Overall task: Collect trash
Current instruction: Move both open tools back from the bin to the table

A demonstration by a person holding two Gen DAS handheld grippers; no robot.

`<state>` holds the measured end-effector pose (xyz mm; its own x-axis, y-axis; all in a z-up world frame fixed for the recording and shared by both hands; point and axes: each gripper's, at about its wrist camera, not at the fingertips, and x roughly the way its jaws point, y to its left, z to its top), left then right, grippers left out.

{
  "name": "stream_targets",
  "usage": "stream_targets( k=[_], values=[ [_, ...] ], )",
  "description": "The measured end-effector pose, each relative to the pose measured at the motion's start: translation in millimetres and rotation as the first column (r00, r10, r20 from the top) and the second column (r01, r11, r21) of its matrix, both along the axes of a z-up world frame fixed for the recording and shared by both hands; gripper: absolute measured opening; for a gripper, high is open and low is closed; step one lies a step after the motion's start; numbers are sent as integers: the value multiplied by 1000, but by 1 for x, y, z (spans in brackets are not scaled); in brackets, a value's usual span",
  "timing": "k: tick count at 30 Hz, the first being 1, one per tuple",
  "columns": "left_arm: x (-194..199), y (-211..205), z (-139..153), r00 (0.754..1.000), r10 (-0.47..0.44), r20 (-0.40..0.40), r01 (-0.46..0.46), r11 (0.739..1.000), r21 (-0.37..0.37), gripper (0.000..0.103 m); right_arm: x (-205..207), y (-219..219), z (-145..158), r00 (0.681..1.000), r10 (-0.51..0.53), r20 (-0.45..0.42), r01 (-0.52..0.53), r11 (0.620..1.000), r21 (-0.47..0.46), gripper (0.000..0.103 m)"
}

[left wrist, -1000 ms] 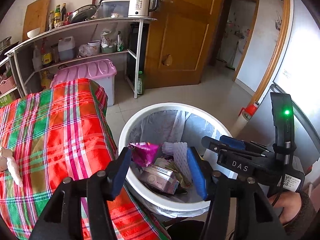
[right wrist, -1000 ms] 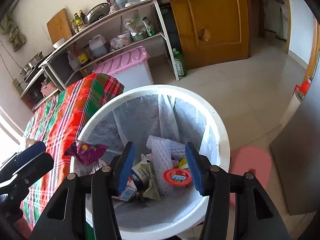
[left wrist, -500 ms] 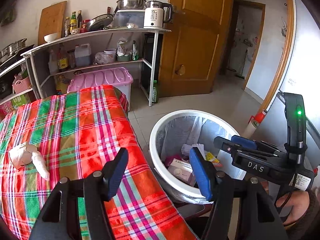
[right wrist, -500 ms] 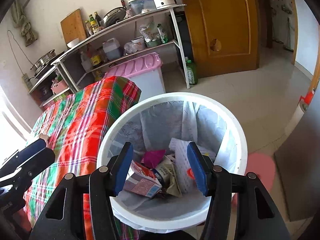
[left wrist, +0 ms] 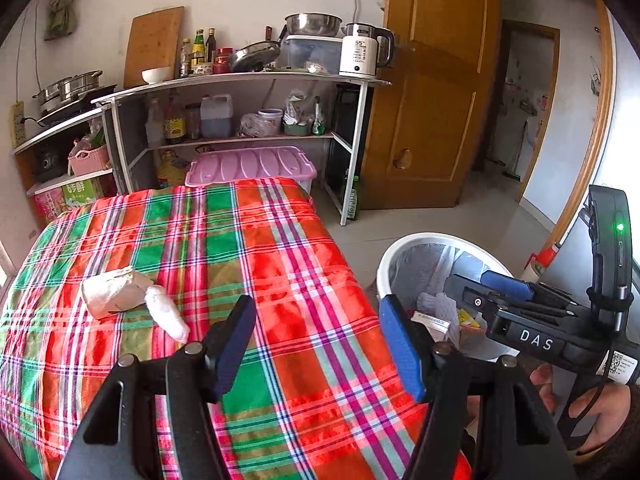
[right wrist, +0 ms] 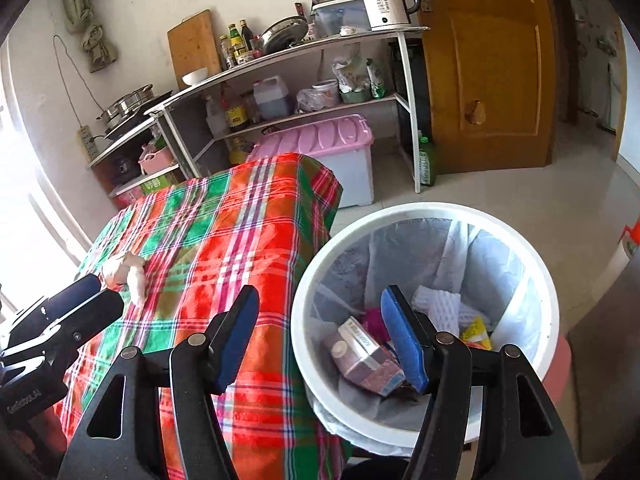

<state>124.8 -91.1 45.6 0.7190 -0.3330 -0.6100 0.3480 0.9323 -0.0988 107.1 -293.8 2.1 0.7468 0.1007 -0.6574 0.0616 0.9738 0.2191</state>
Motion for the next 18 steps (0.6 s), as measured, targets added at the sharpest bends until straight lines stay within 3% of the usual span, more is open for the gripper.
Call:
stream_targets(
  k=[18],
  values=[
    [26,124,-4,987,152,-44,-154,987,-41,69,31,111,-8,979,201,-15,-201,979,-17,64]
  ],
)
